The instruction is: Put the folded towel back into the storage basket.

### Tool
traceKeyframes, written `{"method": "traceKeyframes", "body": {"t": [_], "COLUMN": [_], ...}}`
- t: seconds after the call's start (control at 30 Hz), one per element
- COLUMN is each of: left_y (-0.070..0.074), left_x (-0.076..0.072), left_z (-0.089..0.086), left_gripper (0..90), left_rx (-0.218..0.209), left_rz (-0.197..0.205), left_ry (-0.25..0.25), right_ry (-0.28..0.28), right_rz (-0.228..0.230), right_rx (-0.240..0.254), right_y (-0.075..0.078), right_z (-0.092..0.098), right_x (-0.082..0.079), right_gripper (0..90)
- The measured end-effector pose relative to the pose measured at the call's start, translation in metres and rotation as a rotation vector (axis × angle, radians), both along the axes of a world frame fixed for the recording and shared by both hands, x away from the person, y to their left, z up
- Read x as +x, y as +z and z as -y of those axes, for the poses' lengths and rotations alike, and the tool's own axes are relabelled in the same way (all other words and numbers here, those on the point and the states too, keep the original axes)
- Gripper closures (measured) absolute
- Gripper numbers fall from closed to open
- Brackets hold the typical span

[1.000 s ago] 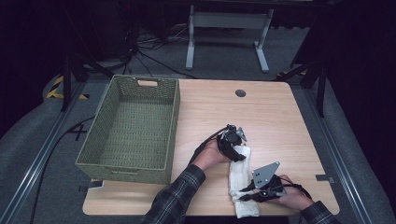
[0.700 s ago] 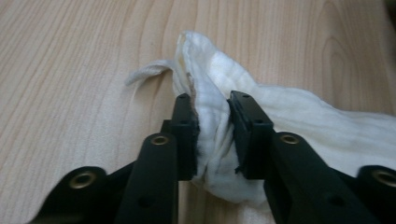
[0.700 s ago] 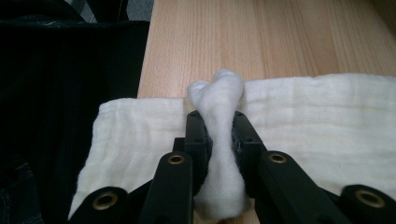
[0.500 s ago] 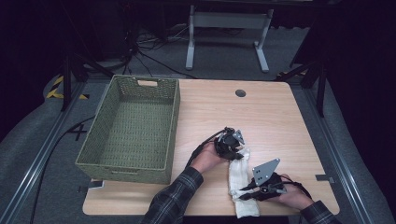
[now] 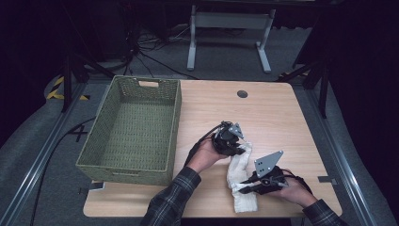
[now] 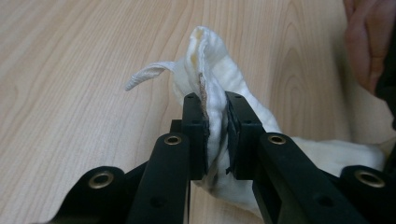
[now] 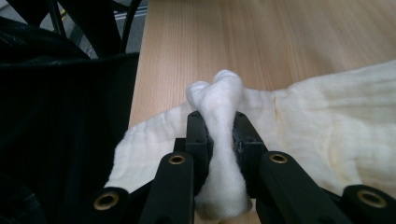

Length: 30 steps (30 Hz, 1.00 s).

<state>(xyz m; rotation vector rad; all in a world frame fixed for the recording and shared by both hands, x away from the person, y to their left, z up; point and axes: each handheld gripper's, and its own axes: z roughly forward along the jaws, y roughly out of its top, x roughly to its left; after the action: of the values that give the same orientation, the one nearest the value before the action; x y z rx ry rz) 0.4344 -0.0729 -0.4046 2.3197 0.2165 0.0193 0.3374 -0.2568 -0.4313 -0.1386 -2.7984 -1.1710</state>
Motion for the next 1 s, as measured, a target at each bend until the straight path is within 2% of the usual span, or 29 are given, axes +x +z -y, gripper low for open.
{"method": "traceKeyframes", "body": {"t": [0.43, 0.53, 0.73, 0.9, 1.0], "left_y": [0.061, 0.071, 0.089, 0.103, 0.109], "left_x": [-0.001, 0.000, 0.004, 0.011, 0.015], "left_z": [-0.022, -0.028, -0.045, -0.062, -0.075], "left_gripper": [80.0, 80.0, 80.0, 80.0, 80.0], "left_rx": [0.006, 0.000, 0.019, 0.014, 0.021], "left_rz": [0.071, 0.079, 0.105, 0.122, 0.139], "left_ry": [0.048, 0.054, 0.055, 0.037, 0.033], "right_ry": [0.000, 0.000, 0.004, 0.001, -0.004], "right_rz": [0.058, 0.059, 0.073, 0.095, 0.098], "right_rx": [0.031, 0.052, 0.081, 0.093, 0.101], "right_y": [0.041, 0.052, 0.074, 0.093, 0.099], "right_z": [-0.014, -0.019, -0.031, -0.048, -0.058], "right_x": [0.017, 0.023, 0.033, 0.042, 0.048], "right_gripper": [80.5, 80.4, 80.4, 80.4, 80.4]}}
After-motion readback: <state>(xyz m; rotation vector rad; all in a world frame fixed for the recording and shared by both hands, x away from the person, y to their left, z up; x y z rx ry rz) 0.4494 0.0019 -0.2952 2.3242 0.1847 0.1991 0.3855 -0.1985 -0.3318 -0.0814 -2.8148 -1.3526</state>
